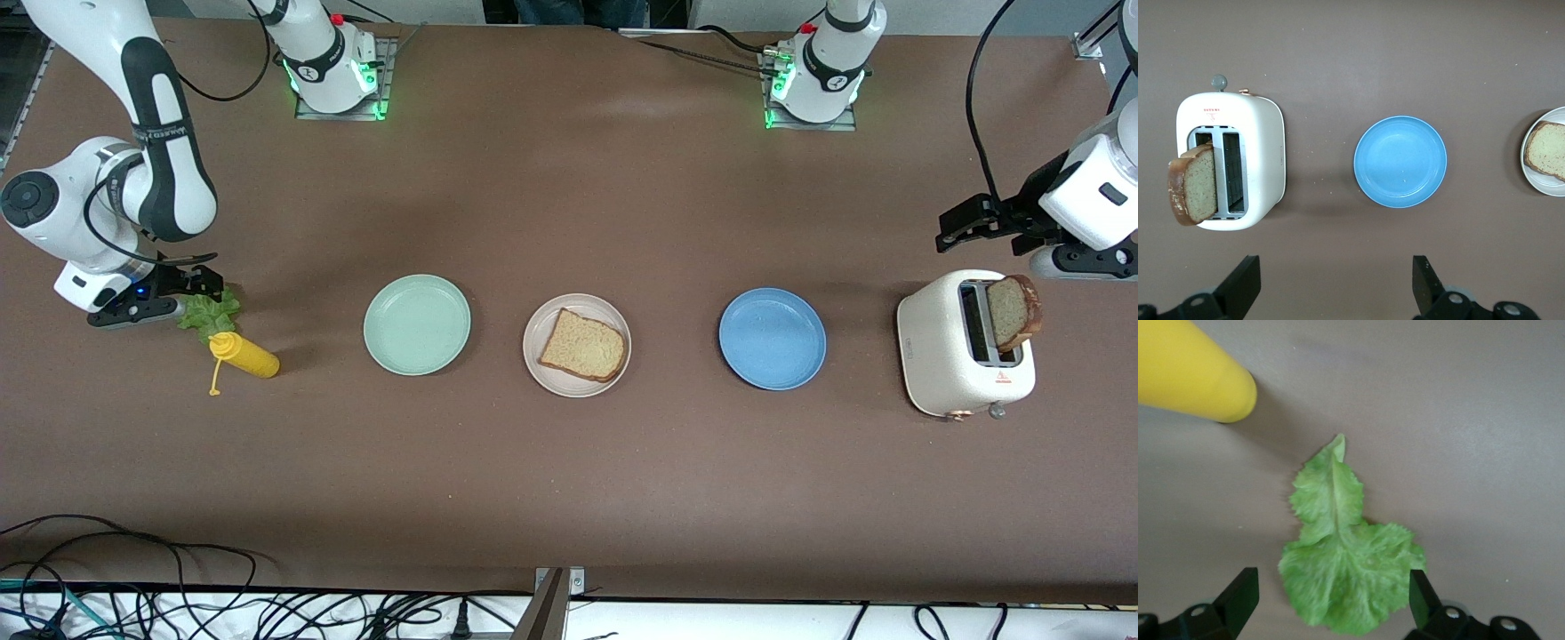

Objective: Make sandwich on beige plate with both arms
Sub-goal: 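Lower the right gripper onto the green lettuce and grasp it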

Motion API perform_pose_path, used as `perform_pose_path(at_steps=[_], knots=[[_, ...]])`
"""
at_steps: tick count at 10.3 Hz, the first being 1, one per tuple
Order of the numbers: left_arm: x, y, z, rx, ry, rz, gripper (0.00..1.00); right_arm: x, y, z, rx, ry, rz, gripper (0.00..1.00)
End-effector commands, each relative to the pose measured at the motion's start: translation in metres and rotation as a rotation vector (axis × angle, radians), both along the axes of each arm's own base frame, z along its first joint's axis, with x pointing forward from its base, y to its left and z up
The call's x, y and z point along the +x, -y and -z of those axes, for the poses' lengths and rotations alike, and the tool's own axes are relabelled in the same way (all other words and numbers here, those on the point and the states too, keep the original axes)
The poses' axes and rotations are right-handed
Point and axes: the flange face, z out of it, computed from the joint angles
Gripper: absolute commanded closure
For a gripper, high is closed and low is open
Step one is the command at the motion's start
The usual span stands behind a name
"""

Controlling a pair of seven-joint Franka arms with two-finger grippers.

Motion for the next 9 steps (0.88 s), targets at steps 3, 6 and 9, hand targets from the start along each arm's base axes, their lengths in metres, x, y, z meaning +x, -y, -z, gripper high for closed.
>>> perform_pose_path(at_steps=[3, 6, 9], knots=[[-0.003, -0.001, 0.0, 0.016, -0.006, -0.002, 0.0, -0.008, 0.019, 0.048, 0.047, 0.002, -0.039, 0.0], [-0.003, -0.001, 0.0, 0.016, -0.006, -0.002, 0.0, -0.006, 0.018, 0.064, 0.084, 0.024, -0.051, 0.37], [-0.003, -0.001, 0.0, 0.016, -0.006, -0.002, 0.0, 0.003, 0.015, 0.058, 0.087, 0.039, -0.061, 1.0]])
